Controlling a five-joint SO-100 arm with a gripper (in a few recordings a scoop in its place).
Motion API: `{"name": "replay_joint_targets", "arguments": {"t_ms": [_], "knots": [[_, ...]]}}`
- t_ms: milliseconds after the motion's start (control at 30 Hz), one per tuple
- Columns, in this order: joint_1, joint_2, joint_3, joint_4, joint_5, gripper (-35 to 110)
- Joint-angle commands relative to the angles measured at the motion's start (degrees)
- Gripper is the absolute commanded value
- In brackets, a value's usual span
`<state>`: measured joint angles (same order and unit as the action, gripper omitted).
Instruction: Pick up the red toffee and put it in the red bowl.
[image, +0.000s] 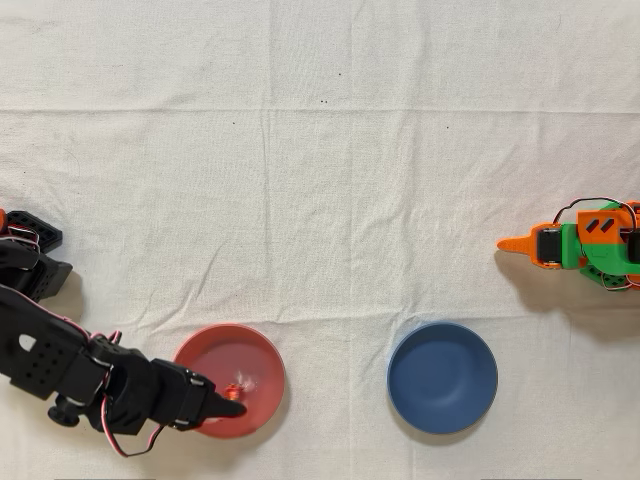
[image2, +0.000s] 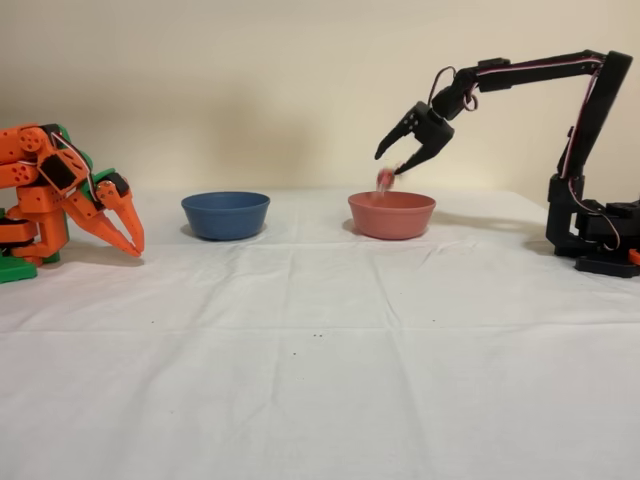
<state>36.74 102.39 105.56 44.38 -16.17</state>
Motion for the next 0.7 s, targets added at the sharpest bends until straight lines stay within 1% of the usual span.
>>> {"name": "replay_joint_targets", "arguments": {"t_ms": [0, 233, 667], "knots": [[0.97, 1.49, -3.25, 1.23, -0.79, 33], [1.32, 1.85, -4.13, 2.02, -1.05, 36], [2.02, 1.67, -4.66, 2.64, -1.58, 35]]}}
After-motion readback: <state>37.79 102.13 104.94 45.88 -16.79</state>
